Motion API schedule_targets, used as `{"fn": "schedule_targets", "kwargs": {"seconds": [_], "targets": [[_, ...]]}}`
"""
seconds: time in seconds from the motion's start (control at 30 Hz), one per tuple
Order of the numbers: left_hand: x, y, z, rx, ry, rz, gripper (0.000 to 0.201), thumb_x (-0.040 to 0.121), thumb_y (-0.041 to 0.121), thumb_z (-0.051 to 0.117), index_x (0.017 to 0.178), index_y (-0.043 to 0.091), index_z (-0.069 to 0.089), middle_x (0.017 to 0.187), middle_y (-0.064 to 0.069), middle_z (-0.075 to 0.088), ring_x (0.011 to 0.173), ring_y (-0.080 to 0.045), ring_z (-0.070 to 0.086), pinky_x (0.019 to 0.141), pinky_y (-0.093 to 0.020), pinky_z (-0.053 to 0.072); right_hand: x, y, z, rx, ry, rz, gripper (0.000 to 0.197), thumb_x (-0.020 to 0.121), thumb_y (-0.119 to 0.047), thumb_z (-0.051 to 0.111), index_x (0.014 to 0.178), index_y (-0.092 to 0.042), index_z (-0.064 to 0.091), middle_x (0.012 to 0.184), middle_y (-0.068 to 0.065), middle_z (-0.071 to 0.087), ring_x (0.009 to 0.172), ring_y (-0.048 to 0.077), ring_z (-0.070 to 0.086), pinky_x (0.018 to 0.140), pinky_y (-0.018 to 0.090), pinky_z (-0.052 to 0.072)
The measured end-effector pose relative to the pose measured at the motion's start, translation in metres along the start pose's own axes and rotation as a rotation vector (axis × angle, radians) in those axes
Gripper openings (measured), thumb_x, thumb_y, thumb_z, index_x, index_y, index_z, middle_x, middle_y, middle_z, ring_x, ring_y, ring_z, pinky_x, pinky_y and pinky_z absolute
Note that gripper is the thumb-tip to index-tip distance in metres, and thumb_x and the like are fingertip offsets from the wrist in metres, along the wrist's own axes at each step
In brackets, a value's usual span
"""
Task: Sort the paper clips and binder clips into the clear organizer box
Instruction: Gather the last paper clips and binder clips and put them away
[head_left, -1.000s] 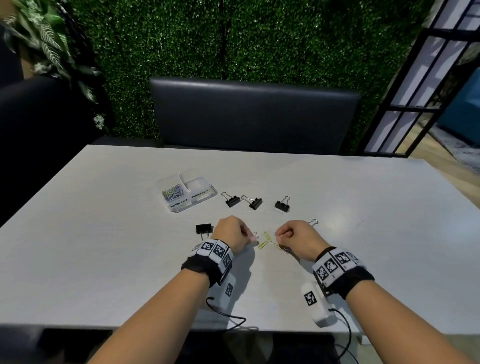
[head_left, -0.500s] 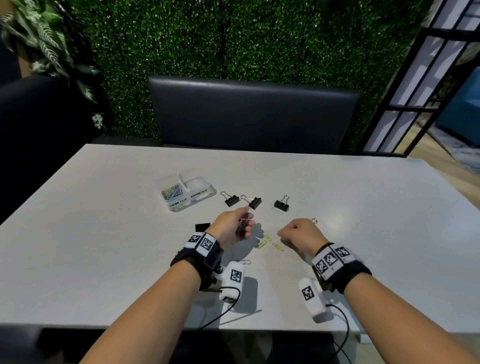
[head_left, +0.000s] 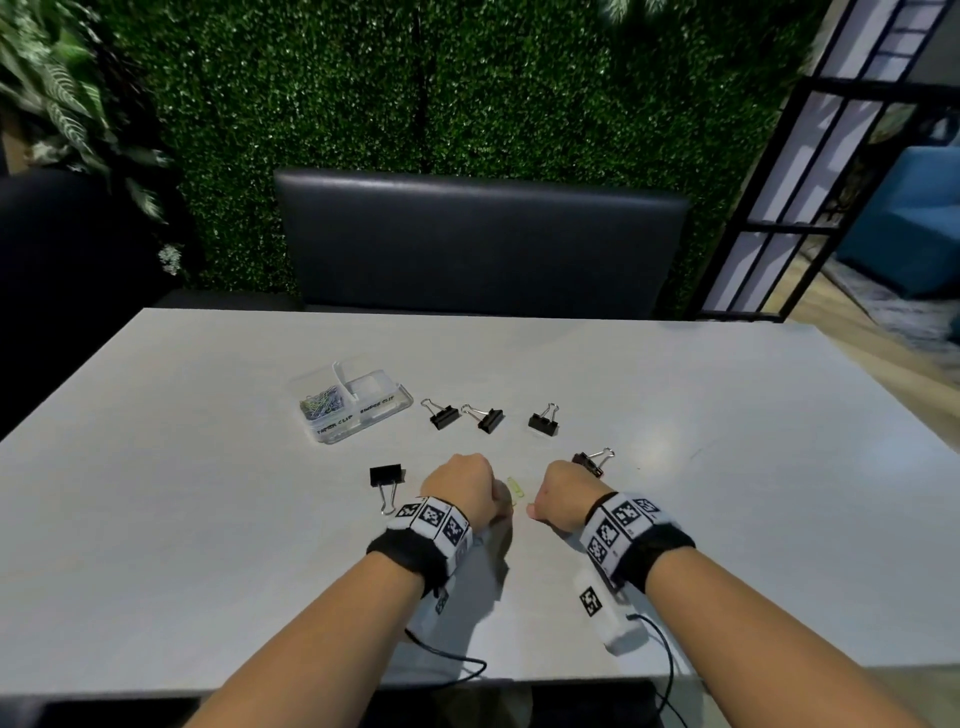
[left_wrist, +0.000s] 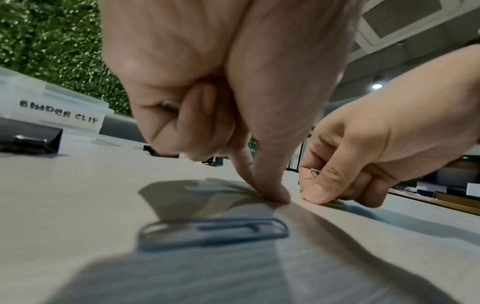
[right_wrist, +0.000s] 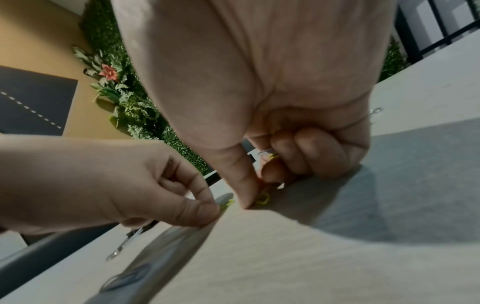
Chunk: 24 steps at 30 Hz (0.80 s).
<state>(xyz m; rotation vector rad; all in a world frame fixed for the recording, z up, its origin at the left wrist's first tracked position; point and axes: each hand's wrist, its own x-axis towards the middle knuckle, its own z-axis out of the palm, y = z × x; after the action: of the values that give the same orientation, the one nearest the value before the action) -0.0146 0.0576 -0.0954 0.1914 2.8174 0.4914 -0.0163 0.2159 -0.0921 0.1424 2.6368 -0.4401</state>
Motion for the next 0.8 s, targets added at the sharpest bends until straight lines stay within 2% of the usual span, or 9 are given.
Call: {"fn": "schedule_targets", "kwargs": {"seconds": [0.2, 0.33, 0.4, 0.47, 0.53, 0.57, 0.67, 0.73, 0.8], "targets": [[0.004, 0.005, 0.000, 0.043, -0.133, 0.020, 0.018, 0.089, 0.022, 0.061, 0.096, 0.007, 0.067, 0.105, -0.014, 0.071, 0.097, -0.032, 0.068, 0.070, -0.033, 0.051, -0.009, 0.008, -0.008, 0.216, -0.023, -0.010, 0.019, 0.081, -0.019, 0.061, 0.067, -0.007, 0.057, 0.070, 0.011, 0.063, 0.066, 0.026, 0.057, 0.061, 0.030, 0.046], [0.004, -0.003, -0.010, -0.110, -0.150, 0.080, 0.013, 0.092, 0.024, 0.063, 0.080, 0.019, 0.065, 0.090, 0.001, 0.068, 0.086, -0.019, 0.063, 0.071, -0.027, 0.045, -0.018, 0.013, -0.021, 0.844, -0.009, 0.138, 0.010, 0.076, -0.010, 0.050, 0.075, -0.001, 0.056, 0.053, 0.012, 0.063, 0.039, 0.021, 0.043, 0.042, 0.023, 0.029], [0.006, -0.014, -0.021, -0.307, -0.124, 0.115, 0.003, 0.092, 0.023, 0.068, 0.090, 0.020, 0.069, 0.087, 0.006, 0.066, 0.085, -0.013, 0.061, 0.073, -0.023, 0.043, -0.022, 0.012, -0.026, 1.077, -0.016, 0.190, 0.010, 0.076, -0.004, 0.045, 0.070, -0.002, 0.053, 0.047, 0.009, 0.056, 0.034, 0.016, 0.037, 0.038, 0.017, 0.024], [0.010, -0.027, -0.029, -0.520, -0.147, 0.132, 0.024, 0.093, 0.025, 0.071, 0.115, 0.017, 0.066, 0.088, 0.005, 0.068, 0.080, -0.010, 0.062, 0.068, -0.021, 0.045, -0.022, 0.010, -0.030, 1.190, -0.001, 0.201, 0.010, 0.076, -0.002, 0.045, 0.067, -0.004, 0.049, 0.051, 0.009, 0.054, 0.036, 0.015, 0.037, 0.037, 0.017, 0.024], [0.009, -0.034, -0.035, -0.679, -0.214, 0.110, 0.032, 0.098, 0.020, 0.065, 0.129, 0.015, 0.060, 0.075, 0.010, 0.067, 0.065, -0.003, 0.058, 0.057, -0.017, 0.042, -0.017, 0.006, -0.030, 1.150, -0.001, 0.192, 0.010, 0.076, -0.002, 0.048, 0.066, -0.005, 0.049, 0.051, 0.007, 0.053, 0.036, 0.015, 0.037, 0.040, 0.017, 0.023], [0.008, -0.036, -0.036, -0.777, -0.241, 0.097, 0.025, 0.100, 0.013, 0.060, 0.125, 0.012, 0.063, 0.066, 0.011, 0.062, 0.058, -0.004, 0.053, 0.052, -0.017, 0.037, -0.015, 0.002, -0.029, 1.097, -0.009, 0.182, 0.010, 0.075, -0.004, 0.051, 0.066, -0.006, 0.050, 0.050, 0.007, 0.053, 0.037, 0.015, 0.036, 0.041, 0.017, 0.023], [0.000, -0.033, -0.043, -1.100, -0.280, -0.005, 0.026, 0.099, 0.007, 0.047, 0.091, 0.006, 0.071, 0.060, 0.002, 0.050, 0.052, -0.011, 0.045, 0.047, -0.021, 0.027, -0.003, -0.011, -0.022, 0.731, 0.006, 0.057, 0.017, 0.075, -0.015, 0.065, 0.067, -0.008, 0.053, 0.054, 0.007, 0.051, 0.045, 0.020, 0.041, 0.047, 0.025, 0.029], [-0.004, -0.032, -0.048, -1.255, -0.317, -0.115, 0.030, 0.099, 0.019, 0.045, 0.073, 0.012, 0.058, 0.060, 0.001, 0.045, 0.048, -0.012, 0.042, 0.046, -0.022, 0.025, 0.003, -0.022, -0.014, 0.328, 0.044, -0.034, 0.035, 0.078, -0.033, 0.073, 0.062, -0.010, 0.052, 0.056, 0.005, 0.051, 0.052, 0.022, 0.047, 0.049, 0.027, 0.033], [-0.007, -0.031, -0.050, -1.145, -0.286, -0.127, 0.036, 0.100, 0.030, 0.050, 0.066, 0.018, 0.046, 0.056, 0.003, 0.035, 0.045, -0.012, 0.033, 0.045, -0.024, 0.022, 0.004, -0.031, -0.006, 0.085, 0.069, -0.073, 0.042, 0.081, -0.041, 0.073, 0.061, -0.012, 0.051, 0.059, 0.004, 0.052, 0.060, 0.024, 0.055, 0.049, 0.029, 0.036]]}}
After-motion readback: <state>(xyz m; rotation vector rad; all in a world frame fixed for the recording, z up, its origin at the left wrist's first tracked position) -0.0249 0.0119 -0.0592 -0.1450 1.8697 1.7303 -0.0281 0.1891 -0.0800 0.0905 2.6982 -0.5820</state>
